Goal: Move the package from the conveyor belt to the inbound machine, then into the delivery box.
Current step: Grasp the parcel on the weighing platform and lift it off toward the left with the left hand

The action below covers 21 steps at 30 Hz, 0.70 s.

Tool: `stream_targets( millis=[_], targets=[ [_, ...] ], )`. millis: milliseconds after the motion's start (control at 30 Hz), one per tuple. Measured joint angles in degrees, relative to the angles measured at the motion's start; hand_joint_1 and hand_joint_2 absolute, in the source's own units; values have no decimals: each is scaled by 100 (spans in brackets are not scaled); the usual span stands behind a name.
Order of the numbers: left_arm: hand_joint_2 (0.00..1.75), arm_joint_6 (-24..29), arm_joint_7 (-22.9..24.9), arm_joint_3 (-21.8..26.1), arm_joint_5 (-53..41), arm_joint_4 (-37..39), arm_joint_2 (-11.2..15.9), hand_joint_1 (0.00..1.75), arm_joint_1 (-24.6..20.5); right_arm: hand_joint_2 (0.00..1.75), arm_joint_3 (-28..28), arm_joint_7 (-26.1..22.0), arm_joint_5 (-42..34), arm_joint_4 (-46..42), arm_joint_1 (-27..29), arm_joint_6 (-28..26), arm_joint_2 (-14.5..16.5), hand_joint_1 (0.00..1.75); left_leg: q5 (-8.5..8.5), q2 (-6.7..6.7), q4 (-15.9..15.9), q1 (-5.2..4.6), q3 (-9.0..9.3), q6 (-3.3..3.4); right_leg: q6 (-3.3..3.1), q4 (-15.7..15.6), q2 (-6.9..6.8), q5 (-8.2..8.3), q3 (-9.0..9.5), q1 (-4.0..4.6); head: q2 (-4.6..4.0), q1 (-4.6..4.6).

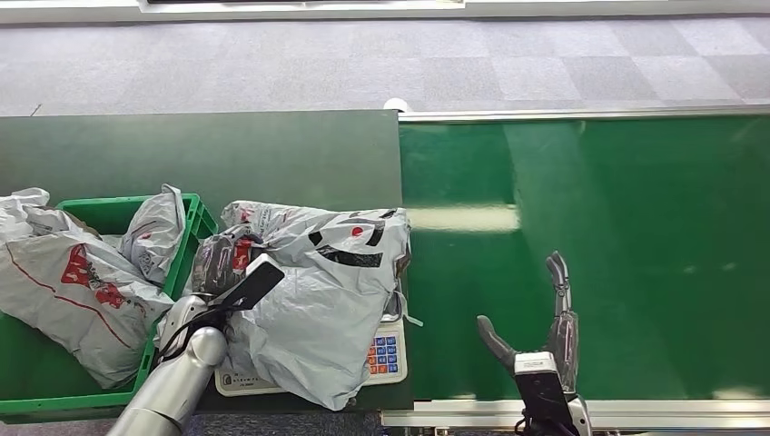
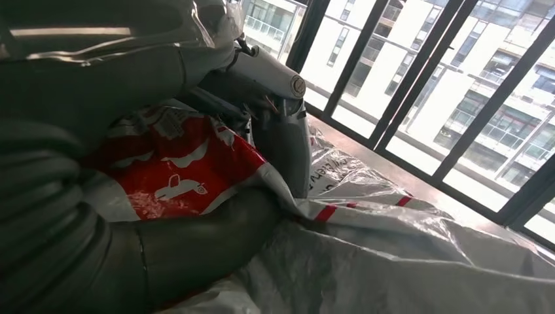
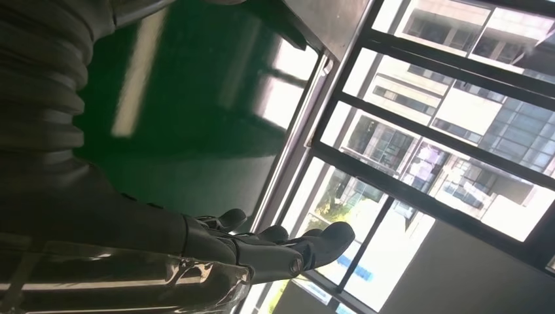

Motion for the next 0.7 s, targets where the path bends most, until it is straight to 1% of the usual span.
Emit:
stream_targets(
  millis=[133, 267, 367, 467, 567, 700],
  targets=[
    [175, -126, 50, -1, -53, 11, 1, 174, -7, 175, 0, 0, 28, 59, -10, 5, 6, 0, 0, 0, 0, 0, 7, 0, 0, 0, 0, 0, 8, 0, 0, 0],
    [175, -55, -107, 1, 40, 51, 2, 170, -36, 175, 0, 0, 31, 118, -15, -21, 8, 0, 0, 0, 0, 0, 9, 0, 0, 0, 0, 0, 10, 0, 0, 0],
    [175, 239, -429, 37, 399, 72, 1, 174, -31, 175, 0, 0, 23, 158, -15, -60, 8, 0, 0, 0, 0, 0, 9, 0, 0, 0, 0, 0, 10, 0, 0, 0],
    [175, 503, -843, 146, 1045, -32, -13, 175, 60, 175, 0, 3, -82, 196, -16, -70, 8, 0, 0, 2, 0, 0, 9, 0, -1, 0, 2, 1, 7, 1, 0, -1],
    [175, 609, -1163, 252, 1626, -365, -17, 175, 239, 175, 3, 4, -197, 243, -18, -56, 8, 0, 0, 5, 0, 1, 3, 0, -1, 1, 5, 1, -2, 1, 0, 0],
    [175, 653, -1396, 326, 1971, -864, -20, 175, 465, 175, 10, 3, -226, 315, -29, -56, 8, 0, 0, 4, 0, 0, -14, -1, 0, 1, 5, 0, -16, 1, 0, 0]
  ],
)
